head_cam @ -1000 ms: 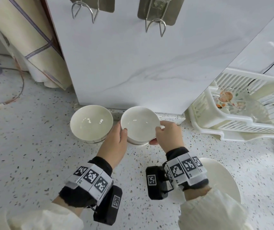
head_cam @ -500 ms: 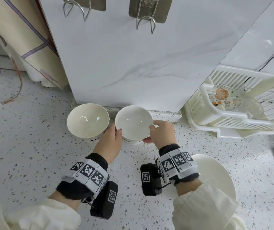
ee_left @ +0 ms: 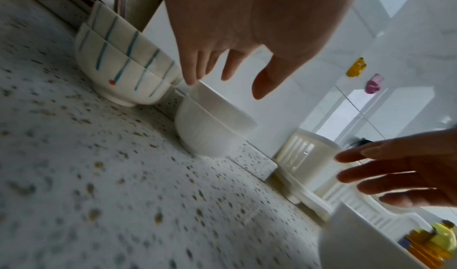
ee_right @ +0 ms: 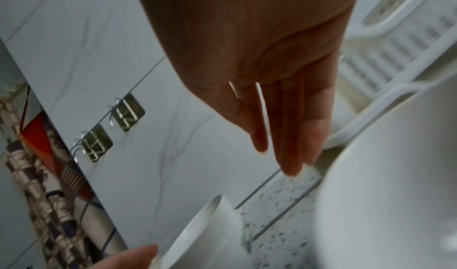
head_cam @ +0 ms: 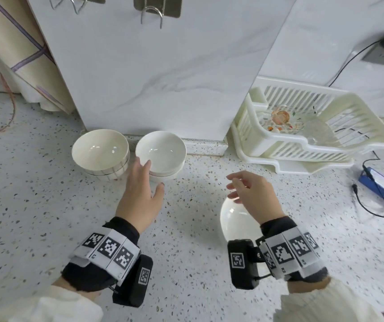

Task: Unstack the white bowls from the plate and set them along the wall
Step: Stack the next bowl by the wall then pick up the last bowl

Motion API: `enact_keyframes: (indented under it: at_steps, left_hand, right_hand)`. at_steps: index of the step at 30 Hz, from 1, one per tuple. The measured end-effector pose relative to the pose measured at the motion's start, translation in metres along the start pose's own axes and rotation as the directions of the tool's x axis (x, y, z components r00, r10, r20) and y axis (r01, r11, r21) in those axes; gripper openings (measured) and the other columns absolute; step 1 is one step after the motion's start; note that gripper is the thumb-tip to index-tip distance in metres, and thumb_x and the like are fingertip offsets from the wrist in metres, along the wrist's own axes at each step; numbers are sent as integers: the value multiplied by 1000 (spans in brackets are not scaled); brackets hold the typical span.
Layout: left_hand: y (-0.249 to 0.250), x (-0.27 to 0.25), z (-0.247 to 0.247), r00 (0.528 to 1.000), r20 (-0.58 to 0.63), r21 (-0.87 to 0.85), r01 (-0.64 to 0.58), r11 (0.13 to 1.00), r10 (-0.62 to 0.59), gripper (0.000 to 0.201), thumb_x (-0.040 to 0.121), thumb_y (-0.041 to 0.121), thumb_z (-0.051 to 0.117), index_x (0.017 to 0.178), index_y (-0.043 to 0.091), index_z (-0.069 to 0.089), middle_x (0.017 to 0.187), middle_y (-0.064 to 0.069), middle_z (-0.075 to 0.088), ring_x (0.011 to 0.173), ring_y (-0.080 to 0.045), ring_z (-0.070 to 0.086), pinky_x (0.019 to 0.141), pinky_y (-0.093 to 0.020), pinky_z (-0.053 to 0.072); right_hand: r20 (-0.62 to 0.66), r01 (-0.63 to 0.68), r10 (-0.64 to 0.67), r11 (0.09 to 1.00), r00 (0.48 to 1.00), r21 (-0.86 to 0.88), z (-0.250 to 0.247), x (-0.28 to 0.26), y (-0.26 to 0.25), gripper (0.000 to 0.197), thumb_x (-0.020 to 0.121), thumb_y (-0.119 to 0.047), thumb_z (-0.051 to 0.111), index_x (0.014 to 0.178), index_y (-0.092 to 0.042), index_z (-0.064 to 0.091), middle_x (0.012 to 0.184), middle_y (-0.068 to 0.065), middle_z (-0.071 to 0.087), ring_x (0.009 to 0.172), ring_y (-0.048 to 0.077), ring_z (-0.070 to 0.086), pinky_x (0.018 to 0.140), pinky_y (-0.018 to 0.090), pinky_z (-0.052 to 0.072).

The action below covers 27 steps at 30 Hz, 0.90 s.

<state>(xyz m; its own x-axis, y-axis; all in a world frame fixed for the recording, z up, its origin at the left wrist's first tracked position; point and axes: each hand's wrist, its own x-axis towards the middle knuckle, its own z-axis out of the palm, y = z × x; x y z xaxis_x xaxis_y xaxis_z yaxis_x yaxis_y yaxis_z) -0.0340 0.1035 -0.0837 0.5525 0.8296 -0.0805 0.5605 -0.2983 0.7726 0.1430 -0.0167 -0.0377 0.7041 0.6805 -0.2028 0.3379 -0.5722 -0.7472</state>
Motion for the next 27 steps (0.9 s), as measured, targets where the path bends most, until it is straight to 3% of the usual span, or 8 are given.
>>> enact_keyframes:
  at_steps: [5,8,11,16,18,20,23,27]
  left_hand:
    - [27,-28,35,995,64,-10,-74,997,75,52,91,20,43,139,15,23,154,-5,13,142,-16,11,112,-31,17]
    - [42,-40,59,985,143,-25,-92,995,94,48,92,20,42,138,14,27,150,-4,26,138,-16,24,109,-27,22]
    - [54,-49,80,970,241,-6,-36,999,36,48,93,25,40,138,16,28,148,-2,31,134,-17,33,107,-34,31]
    - [63,-57,99,955,296,20,3,1000,-9,41,91,23,42,132,21,35,132,-2,52,109,-19,55,88,-38,49]
    - [64,-57,100,950,308,79,25,997,-48,40,91,24,41,130,18,37,126,-4,56,105,-21,57,85,-39,51]
    - [63,-56,100,933,347,126,56,990,-97,41,92,28,38,131,15,37,120,-7,61,97,-24,61,83,-41,53]
    - [60,-52,96,925,355,93,109,990,-135,43,92,31,37,131,14,36,114,-8,63,90,-26,64,81,-45,55]
    - [54,-39,91,937,323,10,140,990,-135,44,91,33,40,133,19,34,122,-6,59,94,-25,64,84,-46,54]
  right_hand:
    - [-174,2,-27,990,984,-142,-39,-22,50,27,89,-12,45,110,-13,62,113,7,65,89,16,57,81,27,43]
    - [-200,-69,30,979,979,-192,-49,-33,80,34,88,-15,47,121,-12,53,123,14,55,105,26,55,91,36,44]
    - [-133,-154,134,977,982,-149,-53,-43,102,42,89,-22,46,129,-11,43,127,16,51,111,29,53,92,39,44]
    - [101,-279,278,960,955,-14,-50,-52,119,38,91,-19,37,126,-7,40,75,8,63,61,23,64,68,35,59]
    - [148,-316,308,948,940,38,-49,-51,124,34,91,-16,32,121,-5,41,64,8,64,44,17,64,57,26,59]
    - [136,-309,302,951,943,31,-49,-48,124,33,91,-14,30,120,-4,42,60,6,61,33,9,60,45,17,54]
    - [142,-307,293,948,946,90,-44,-39,120,35,90,-13,31,121,-5,45,65,7,64,34,12,61,52,25,58]
    - [143,-317,292,927,946,200,-32,-22,106,34,90,-10,33,120,-3,46,75,19,67,32,12,61,40,18,52]
